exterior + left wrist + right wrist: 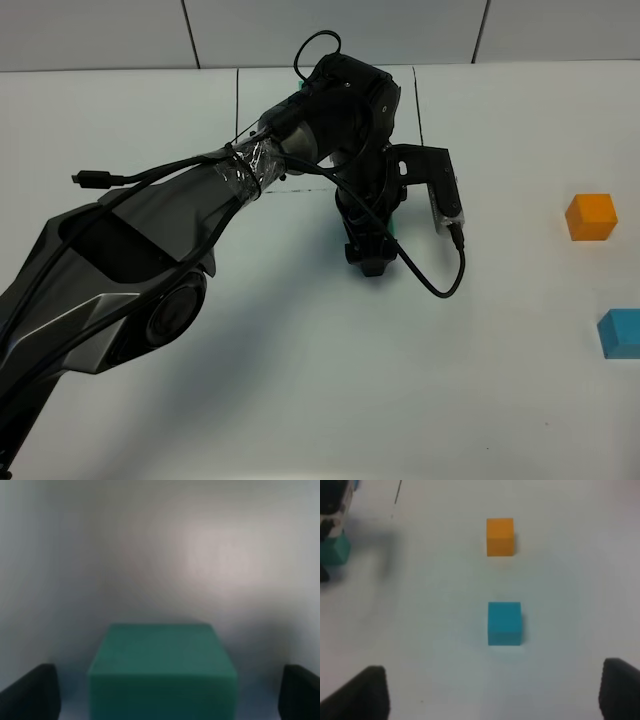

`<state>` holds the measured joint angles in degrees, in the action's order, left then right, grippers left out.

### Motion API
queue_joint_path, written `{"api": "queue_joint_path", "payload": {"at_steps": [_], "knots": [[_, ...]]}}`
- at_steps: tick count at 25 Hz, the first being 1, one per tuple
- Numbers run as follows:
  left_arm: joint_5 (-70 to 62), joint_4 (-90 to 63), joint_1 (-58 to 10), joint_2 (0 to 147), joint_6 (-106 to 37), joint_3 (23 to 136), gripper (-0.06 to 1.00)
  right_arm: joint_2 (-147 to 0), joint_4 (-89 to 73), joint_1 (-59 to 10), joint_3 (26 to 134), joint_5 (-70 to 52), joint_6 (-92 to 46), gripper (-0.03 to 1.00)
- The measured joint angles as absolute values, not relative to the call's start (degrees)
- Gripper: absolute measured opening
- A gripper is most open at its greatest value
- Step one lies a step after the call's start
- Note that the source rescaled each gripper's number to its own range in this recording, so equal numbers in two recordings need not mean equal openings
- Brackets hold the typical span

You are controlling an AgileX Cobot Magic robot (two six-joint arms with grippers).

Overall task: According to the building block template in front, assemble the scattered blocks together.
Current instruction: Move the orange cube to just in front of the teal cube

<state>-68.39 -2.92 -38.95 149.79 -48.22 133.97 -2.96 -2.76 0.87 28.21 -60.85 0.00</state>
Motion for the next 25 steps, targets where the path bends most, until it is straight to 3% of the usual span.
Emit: {"api": "queue_joint_path", "payload": {"at_steps": [14,25], "knots": [[-68.48,1.64,-38.29,138.29,-30.40,133.97,0.98,-2.96,-2.81,0.87,28.21,-60.85,0.00,0.72],[-68.41,3.98,-28.66,131.37,-19.94,133.16,0.94,-2.96,-2.81,0.87,28.21,-60.85,0.00,0.72]]}}
